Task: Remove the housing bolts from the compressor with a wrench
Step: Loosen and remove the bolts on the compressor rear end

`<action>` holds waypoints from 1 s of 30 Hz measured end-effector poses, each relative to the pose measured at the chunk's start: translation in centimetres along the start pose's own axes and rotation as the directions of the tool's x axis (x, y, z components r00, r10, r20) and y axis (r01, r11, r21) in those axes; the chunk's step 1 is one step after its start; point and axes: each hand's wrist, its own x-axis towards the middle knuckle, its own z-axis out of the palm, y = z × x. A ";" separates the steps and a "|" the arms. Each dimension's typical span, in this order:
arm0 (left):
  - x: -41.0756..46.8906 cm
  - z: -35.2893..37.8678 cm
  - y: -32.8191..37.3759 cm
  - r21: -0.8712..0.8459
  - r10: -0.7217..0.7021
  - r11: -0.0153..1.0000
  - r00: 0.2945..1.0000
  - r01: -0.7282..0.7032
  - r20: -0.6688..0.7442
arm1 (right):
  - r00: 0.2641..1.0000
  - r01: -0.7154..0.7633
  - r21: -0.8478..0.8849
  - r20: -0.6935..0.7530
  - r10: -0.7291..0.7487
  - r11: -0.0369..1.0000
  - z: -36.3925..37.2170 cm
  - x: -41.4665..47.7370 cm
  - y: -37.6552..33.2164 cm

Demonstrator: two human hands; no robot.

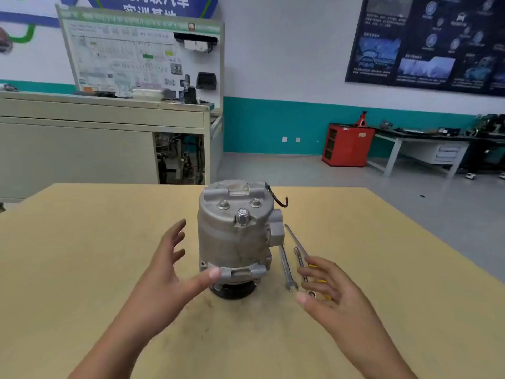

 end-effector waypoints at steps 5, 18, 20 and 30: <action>3.6 1.8 0.1 -0.036 0.038 0.999 0.986 -0.033 0.163 | 0.999 -0.040 -0.396 -0.044 0.024 0.917 3.3 5.0 1.4; 5.6 2.1 -0.3 -0.137 0.079 0.989 0.984 -0.057 0.162 | 0.974 -0.093 -0.957 -0.030 0.226 0.274 2.6 12.5 3.5; 5.5 2.2 -0.2 -0.141 0.087 0.988 0.983 -0.064 0.162 | 0.975 -0.095 -0.956 -0.034 0.219 0.277 2.9 12.4 3.5; 5.5 2.2 -0.3 -0.146 0.116 0.985 0.982 -0.095 0.146 | 0.974 -0.218 -0.876 -0.164 0.159 0.430 2.6 13.2 4.0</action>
